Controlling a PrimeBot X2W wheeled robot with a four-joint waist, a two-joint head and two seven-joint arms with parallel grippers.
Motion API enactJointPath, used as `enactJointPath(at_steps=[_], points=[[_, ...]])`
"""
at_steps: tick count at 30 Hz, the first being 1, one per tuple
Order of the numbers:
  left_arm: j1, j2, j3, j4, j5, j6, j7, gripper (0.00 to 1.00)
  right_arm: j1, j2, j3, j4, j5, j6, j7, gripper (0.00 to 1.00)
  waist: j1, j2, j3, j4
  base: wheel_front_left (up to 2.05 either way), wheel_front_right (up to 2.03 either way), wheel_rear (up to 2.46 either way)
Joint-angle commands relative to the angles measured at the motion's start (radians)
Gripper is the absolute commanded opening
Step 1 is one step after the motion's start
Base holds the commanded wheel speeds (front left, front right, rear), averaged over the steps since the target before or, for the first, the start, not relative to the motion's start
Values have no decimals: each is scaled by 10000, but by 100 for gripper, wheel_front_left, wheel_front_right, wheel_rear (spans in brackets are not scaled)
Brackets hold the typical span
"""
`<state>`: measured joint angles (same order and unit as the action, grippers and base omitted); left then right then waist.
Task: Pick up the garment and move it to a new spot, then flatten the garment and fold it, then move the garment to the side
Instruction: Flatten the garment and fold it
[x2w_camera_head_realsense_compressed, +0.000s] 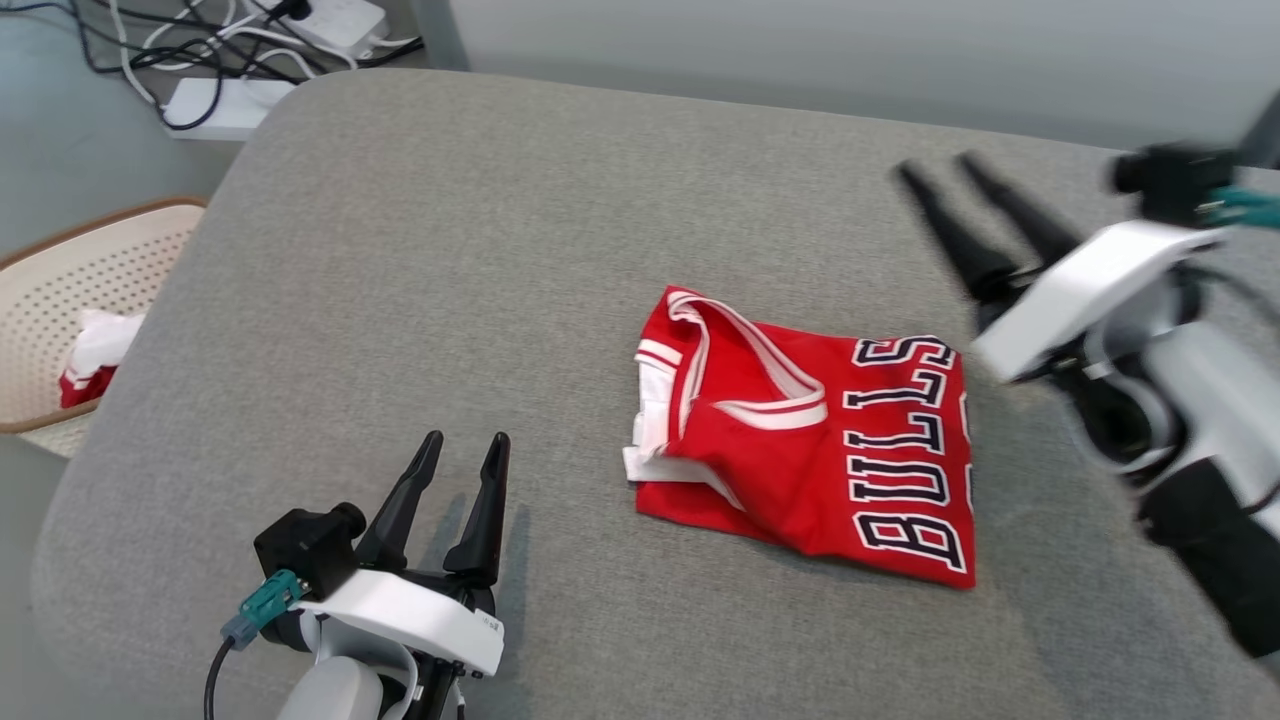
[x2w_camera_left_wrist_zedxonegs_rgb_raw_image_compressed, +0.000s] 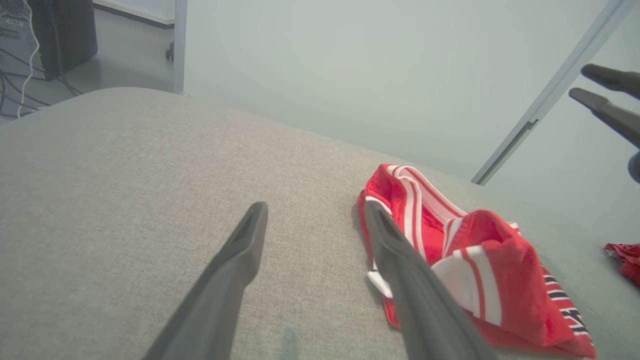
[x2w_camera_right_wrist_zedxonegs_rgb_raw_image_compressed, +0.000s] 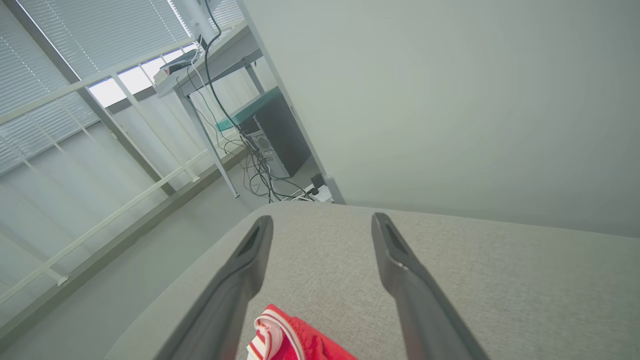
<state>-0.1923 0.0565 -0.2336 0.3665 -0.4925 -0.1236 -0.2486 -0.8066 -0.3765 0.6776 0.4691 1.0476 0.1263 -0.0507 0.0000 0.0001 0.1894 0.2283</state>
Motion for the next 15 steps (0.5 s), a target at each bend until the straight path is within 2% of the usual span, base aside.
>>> enactJointPath(at_steps=[1,6,15], points=[[-183,175,375,-278,138,-71,-132,100,127,-272,-280,-75,47,44,-215,100,0,-1,-20,-225,0,0,0],[-224,185,403,-380,179,-71,-132,100,1080,-829,-1105,461,278,44,-307,100,0,-1,27,-547,0,0,0],[-405,276,317,-390,184,-71,-132,100,3013,-395,-832,697,1068,44,425,100,0,-1,180,-579,0,0,0]])
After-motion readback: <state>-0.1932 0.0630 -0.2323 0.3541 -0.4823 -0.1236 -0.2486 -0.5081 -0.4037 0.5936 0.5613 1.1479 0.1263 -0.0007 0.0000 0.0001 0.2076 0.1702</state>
